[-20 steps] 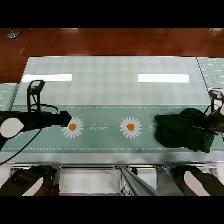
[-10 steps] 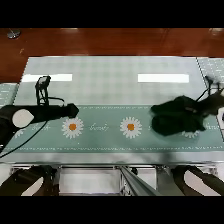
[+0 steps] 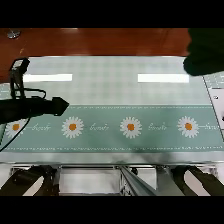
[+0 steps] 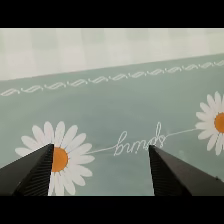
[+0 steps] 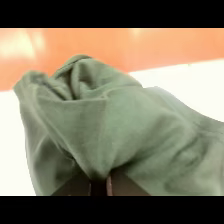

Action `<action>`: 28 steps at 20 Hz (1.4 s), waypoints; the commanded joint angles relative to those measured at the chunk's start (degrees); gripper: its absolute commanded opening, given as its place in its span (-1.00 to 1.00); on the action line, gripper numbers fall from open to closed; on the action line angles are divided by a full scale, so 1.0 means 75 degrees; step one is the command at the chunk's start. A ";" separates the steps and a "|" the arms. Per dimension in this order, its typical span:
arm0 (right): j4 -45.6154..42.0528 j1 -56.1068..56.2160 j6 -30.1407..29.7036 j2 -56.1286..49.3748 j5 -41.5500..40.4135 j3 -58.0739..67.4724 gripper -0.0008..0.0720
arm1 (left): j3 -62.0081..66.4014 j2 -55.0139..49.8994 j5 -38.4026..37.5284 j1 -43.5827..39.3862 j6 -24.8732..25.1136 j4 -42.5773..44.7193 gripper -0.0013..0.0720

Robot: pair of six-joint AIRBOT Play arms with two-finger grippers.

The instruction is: Fold the shirts.

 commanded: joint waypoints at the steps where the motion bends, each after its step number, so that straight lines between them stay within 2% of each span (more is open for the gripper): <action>1: 0.0825 0.0009 -0.0385 0.0227 -0.0044 0.1501 -0.89 | -0.0029 0.0361 -0.0367 0.0020 0.0067 -0.0009 0.95; 5: 0.2294 0.0017 -0.0737 0.0198 0.0833 0.1941 -0.89 | -0.0259 0.0315 -0.0079 0.0017 -0.0192 -0.0015 0.95; 7: 0.2387 0.0653 -0.0766 0.0184 0.1408 0.1527 -0.89 | -0.0370 0.0315 0.0087 0.0020 -0.0192 -0.0012 0.95; 9: 0.2075 0.1950 -0.0717 0.0184 0.1513 0.0478 -0.89 | -0.0458 0.0315 0.0259 0.0020 -0.0192 -0.0012 0.95; 11: 0.1288 0.3558 -0.0396 0.0166 0.1201 -0.0994 -0.89 | -0.0522 0.0315 0.0326 0.0020 -0.0192 -0.0012 0.95; 13: 0.0571 0.4928 0.0268 -0.0058 0.0463 -0.2495 -0.89 | -0.0600 0.0312 0.0353 0.0020 -0.0192 -0.0012 0.95; 16: 0.0501 0.6239 0.0743 -0.1285 -0.0801 -0.3780 -0.89 | -0.0737 0.0230 0.0391 0.0020 -0.0189 -0.0012 0.95; 19: 0.1189 0.6883 0.0801 -0.3130 -0.1582 -0.3701 -0.89 | -0.0845 0.0020 0.0405 0.0020 -0.0189 -0.0012 0.95; 22: 0.2602 0.7053 0.0233 -0.4605 -0.1757 -0.3130 -0.88 | -0.0845 -0.0297 0.0411 0.0020 -0.0189 -0.0015 0.95; 23: 0.2766 0.7006 0.0117 -0.4884 -0.1647 -0.2798 -0.56 | -0.0845 -0.0411 0.0408 0.0012 -0.0189 -0.0070 0.95; 24: 0.2783 0.6875 -0.0032 -0.5068 -0.1352 -0.2323 0.52 | -0.0839 -0.0560 0.0402 0.0012 -0.0178 -0.0163 0.95; 25: 0.2710 0.6604 -0.0277 -0.5120 -0.0851 -0.1778 0.73 | -0.0825 -0.0691 0.0373 0.0012 -0.0076 -0.0207 0.95; 28: 0.1690 0.4995 -0.0364 -0.4587 0.0778 -0.0571 0.73 | -0.0554 -0.0921 0.0041 0.0527 0.0012 0.0082 0.95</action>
